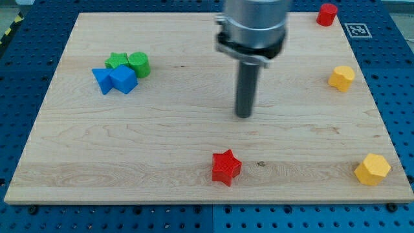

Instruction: Point the arm at the bottom right corner of the board

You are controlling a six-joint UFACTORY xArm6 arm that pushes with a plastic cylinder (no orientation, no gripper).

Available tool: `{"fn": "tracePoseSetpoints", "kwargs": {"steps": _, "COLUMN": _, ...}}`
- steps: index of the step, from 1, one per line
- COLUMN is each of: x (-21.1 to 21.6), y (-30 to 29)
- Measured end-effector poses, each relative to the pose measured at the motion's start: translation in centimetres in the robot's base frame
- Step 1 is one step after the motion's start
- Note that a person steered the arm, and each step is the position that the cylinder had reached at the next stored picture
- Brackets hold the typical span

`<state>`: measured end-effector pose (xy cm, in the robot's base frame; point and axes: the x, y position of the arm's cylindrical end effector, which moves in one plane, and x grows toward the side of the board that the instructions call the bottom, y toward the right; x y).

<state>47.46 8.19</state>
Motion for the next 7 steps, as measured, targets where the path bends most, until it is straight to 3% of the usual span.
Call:
{"fn": "tracePoseSetpoints", "kwargs": {"steps": 3, "x": 2.4, "y": 18.8}}
{"fn": "tracePoseSetpoints", "kwargs": {"steps": 5, "x": 2.5, "y": 19.4}}
{"fn": "tracePoseSetpoints", "kwargs": {"steps": 7, "x": 7.7, "y": 21.0}}
